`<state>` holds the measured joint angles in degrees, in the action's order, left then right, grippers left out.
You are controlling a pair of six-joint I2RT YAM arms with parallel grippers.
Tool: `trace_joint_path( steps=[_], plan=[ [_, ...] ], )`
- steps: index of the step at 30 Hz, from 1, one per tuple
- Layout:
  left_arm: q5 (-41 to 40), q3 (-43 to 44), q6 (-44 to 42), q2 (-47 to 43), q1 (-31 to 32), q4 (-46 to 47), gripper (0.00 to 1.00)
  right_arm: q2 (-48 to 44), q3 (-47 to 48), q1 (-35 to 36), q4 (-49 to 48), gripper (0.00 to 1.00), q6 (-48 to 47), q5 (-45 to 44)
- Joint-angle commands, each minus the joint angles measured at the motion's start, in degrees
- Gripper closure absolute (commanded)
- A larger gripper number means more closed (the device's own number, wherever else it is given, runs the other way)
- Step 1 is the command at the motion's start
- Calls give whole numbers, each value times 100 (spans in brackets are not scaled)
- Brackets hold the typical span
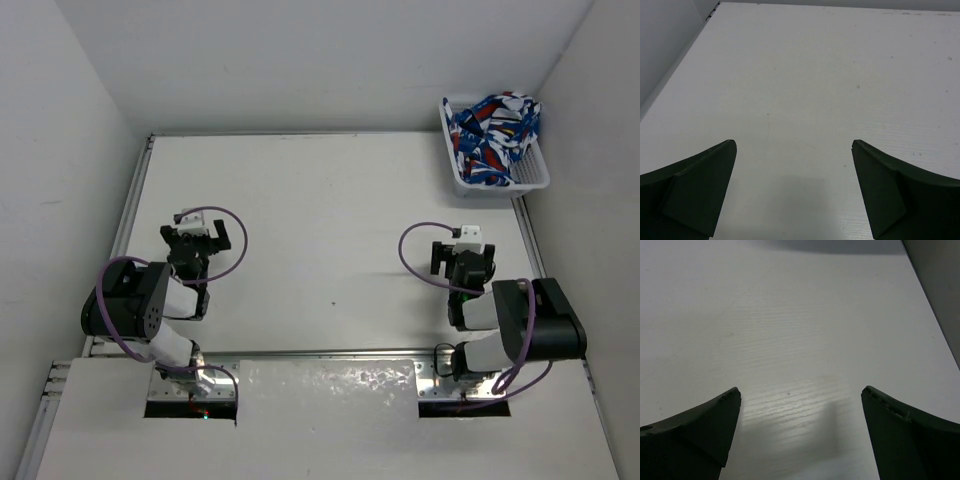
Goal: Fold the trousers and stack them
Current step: Grab the trousers from the pile
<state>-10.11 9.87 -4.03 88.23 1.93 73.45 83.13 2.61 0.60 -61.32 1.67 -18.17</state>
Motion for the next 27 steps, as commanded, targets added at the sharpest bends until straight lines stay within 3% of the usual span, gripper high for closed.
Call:
trace_joint_path(
  steps=[1, 3, 5, 6, 8, 10, 11, 12, 14, 15, 16, 19, 20, 23, 27],
  plan=[
    [-26, 103, -1, -86, 61, 302, 0, -524, 519, -7, 1151, 1, 272, -396],
    [-26, 94, -1, -86, 61, 301, 0, -1050, 1353, -7, 2651, 1, 133, -153],
    [-26, 103, 8, -77, 61, 301, 0, -1281, 1933, -7, 3456, 1, 27, 338],
    [-26, 103, 8, -69, 61, 319, 0, -1360, 2650, -7, 4321, 1, -26, 837],
    [69, 94, -18, -60, 61, 337, 0, -1361, 3940, -7, 5257, 1, 26, 1253],
    [490, 147, -158, -243, 9, 302, 0, -1030, 4893, -16, 6593, 9, 35, 1667],
    [1328, 286, -351, -505, -35, -821, 0, -853, 5838, -16, 6920, 15, 18, 1746],
    [1797, 1079, -544, -813, -70, -1755, 0, -643, 6352, -25, 7541, 32, 0, 1791],
    [3366, 2207, -1351, -1106, -62, -4193, 0, 130, 7815, -43, 8107, 54, 87, 1677],
    [3436, 3239, -1233, -1071, -53, -4668, 0, 394, 8303, -43, 8527, 61, 331, 1625],
    [3367, 3650, -1084, -975, -53, -5039, 0, 675, 8734, -347, 8653, 59, 490, 1702],
    [2910, 4522, -1344, -877, -53, -5884, 0, 1844, 10273, -831, 8996, 12, 1308, 1791],
    [2692, 4637, -1711, -851, -53, -6225, 0, 2534, 11103, -903, 9145, 8, 1362, 1791],
    [2086, 4884, -2083, -772, -62, -6859, 0, 3635, 12259, -1097, 9822, 3, 1414, 1485],
    [1793, 4841, -2190, -780, -62, -7650, 0, 4104, 12053, -1325, 9762, 3, 1459, 1062]
  ],
)
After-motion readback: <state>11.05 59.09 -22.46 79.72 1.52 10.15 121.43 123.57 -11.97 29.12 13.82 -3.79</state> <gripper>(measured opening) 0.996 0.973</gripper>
